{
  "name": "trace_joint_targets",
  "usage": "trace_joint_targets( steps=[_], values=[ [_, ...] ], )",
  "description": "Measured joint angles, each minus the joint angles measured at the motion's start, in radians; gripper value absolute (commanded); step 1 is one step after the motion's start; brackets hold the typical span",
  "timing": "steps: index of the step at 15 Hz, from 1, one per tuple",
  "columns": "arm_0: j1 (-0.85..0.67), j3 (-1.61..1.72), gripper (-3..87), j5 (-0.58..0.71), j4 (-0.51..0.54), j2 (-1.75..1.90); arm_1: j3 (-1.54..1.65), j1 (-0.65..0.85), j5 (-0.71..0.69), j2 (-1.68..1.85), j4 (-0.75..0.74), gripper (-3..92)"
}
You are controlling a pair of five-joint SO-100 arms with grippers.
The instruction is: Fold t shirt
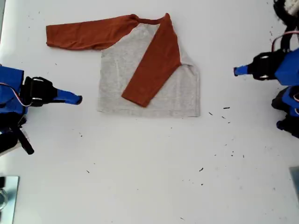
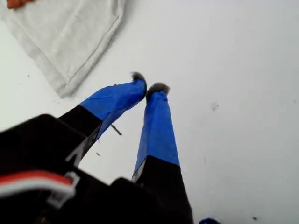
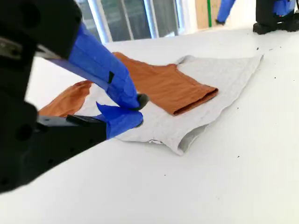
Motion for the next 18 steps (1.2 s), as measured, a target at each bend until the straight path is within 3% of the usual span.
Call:
trace_joint_targets(
  steps=[2, 4, 5, 7, 9, 11, 12, 18],
  values=[
    [-0.006, -0.026, -0.4, -0.089, -0.008, -0.031, 0.087, -0.052, 0.023, 0.051, -0.002, 3.5],
    [-0.008, -0.244, 0.1, -0.173, 0.002, -0.339, 0.117, -0.061, 0.029, 0.06, -0.018, 3.5],
    [-0.028, -0.456, 6.7, -0.184, 0.095, -0.588, 0.118, -0.072, 0.029, 0.06, -0.018, 3.5],
    [-0.161, -0.971, 29.1, -0.138, 0.405, -1.065, 0.118, -0.074, 0.028, 0.06, -0.018, 3.5],
    [-0.387, -1.221, 31.3, 0.017, 0.537, -1.193, 0.118, -0.089, 0.026, 0.066, -0.018, 3.5],
    [-0.611, -1.244, 35.0, 0.143, 0.551, -1.224, 0.118, -0.104, 0.026, 0.066, -0.018, 3.5],
    [-0.703, -1.244, 42.2, 0.175, 0.551, -1.244, 0.118, -0.115, 0.026, 0.066, -0.018, 3.5],
    [-1.014, -1.155, 45.2, 0.196, 0.529, -1.339, 0.118, -0.124, 0.008, 0.066, -0.02, 3.5]
  ],
)
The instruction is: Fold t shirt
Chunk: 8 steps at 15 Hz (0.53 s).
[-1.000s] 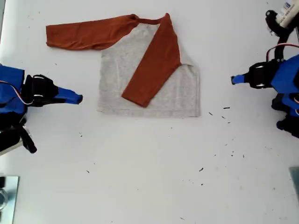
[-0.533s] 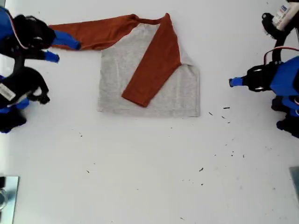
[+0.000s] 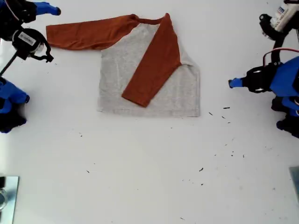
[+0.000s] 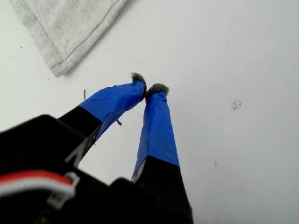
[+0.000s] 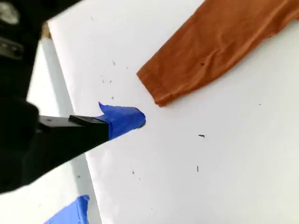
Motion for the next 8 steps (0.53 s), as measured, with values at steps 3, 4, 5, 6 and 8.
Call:
trace_joint_targets(
  steps=[3, 4, 5, 6, 8],
  values=[
    [-0.098, 0.173, 44.6, -0.012, -0.143, -0.04, 0.0, -0.006, -0.003, 0.0, 0.0, 3.5],
    [-0.121, 0.241, 43.8, -0.012, -0.233, -0.075, 0.0, -0.012, -0.003, 0.0, 0.0, 3.5],
    [-0.135, 0.275, 42.2, -0.012, -0.314, -0.138, 0.0, -0.02, -0.003, 0.0, 0.0, 3.5],
    [-0.147, 0.278, 42.3, -0.012, -0.387, -0.207, 0.0, -0.026, -0.003, 0.0, 0.0, 3.5],
    [-0.17, 0.278, 27.4, -0.006, -0.503, -0.337, 0.0, -0.049, -0.003, 0.005, -0.002, 3.5]
  ],
)
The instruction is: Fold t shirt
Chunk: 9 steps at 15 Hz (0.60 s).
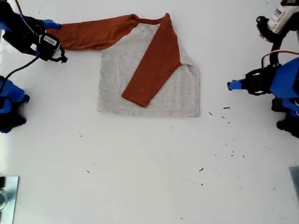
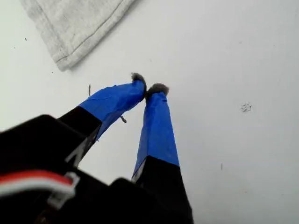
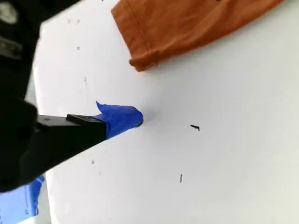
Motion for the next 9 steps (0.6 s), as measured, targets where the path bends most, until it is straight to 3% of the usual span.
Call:
trace_joint_targets(
  steps=[2, 5, 9],
  values=[
    [-0.017, -0.017, 0.0, 0.028, -0.049, -0.091, 0.0, -0.018, 0.012, 0.021, 0.0, 3.5],
    [-0.051, -0.064, -0.3, 0.075, -0.084, -0.074, 0.009, -0.046, 0.035, 0.048, 0.0, 3.5],
    [-0.08, -0.166, -0.3, 0.106, 0.002, 0.114, 0.014, -0.071, 0.061, 0.069, 0.0, 3.5]
  ],
)
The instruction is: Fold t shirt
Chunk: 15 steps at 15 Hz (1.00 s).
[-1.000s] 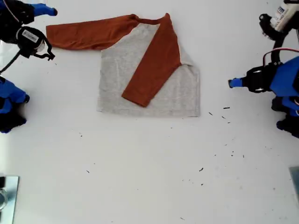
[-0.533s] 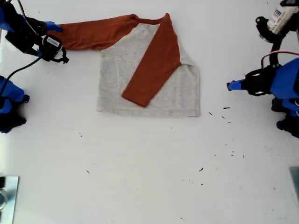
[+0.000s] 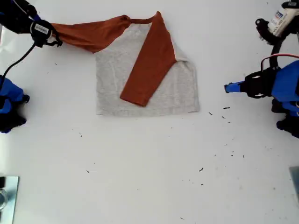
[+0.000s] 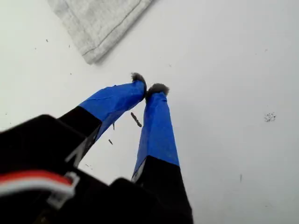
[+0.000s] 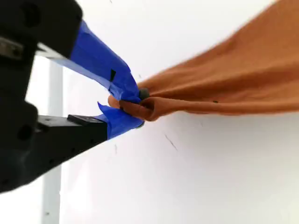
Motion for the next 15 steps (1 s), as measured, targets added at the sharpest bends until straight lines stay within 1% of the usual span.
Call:
trace_joint_targets(
  steps=[1, 2, 4, 6, 7, 9, 11, 12, 13, 14, 15],
  values=[
    [0.011, -0.043, -0.3, 0.0, 0.043, 0.055, 0.0, 0.0, 0.008, 0.0, 0.0, 3.5],
    [0.064, -0.095, -0.3, -0.002, 0.089, 0.114, 0.0, 0.0, 0.014, 0.0, 0.0, 3.5],
    [0.225, -0.221, -0.3, -0.025, 0.166, 0.166, 0.0, 0.0, 0.018, 0.0, 0.0, 3.5],
    [0.402, -0.388, -0.3, -0.084, 0.238, 0.109, 0.003, 0.0, 0.02, 0.0, 0.0, 3.5],
    [0.515, -0.492, -0.3, -0.129, 0.255, 0.026, 0.003, 0.0, 0.02, 0.0, 0.0, 3.5],
    [0.749, -0.676, -0.3, -0.201, 0.247, -0.163, 0.008, 0.0, 0.02, 0.0, 0.0, 3.5],
    [0.91, -0.873, -0.1, -0.219, 0.233, -0.416, 0.012, 0.002, 0.029, 0.0, 0.0, 3.5],
    [0.962, -1.023, 5.3, -0.212, 0.233, -0.555, 0.014, 0.002, 0.034, 0.0, 0.0, 3.5],
    [1.006, -1.18, 36.3, -0.176, 0.225, -0.67, 0.014, 0.002, 0.035, 0.0, 0.0, 3.5],
    [1.04, -1.252, 22.5, -0.117, 0.192, -0.699, 0.014, 0.002, 0.035, 0.0, 0.0, 3.5],
    [1.057, -1.29, 16.1, -0.061, 0.179, -0.701, 0.014, 0.002, 0.035, 0.0, 0.0, 3.5]
  ],
)
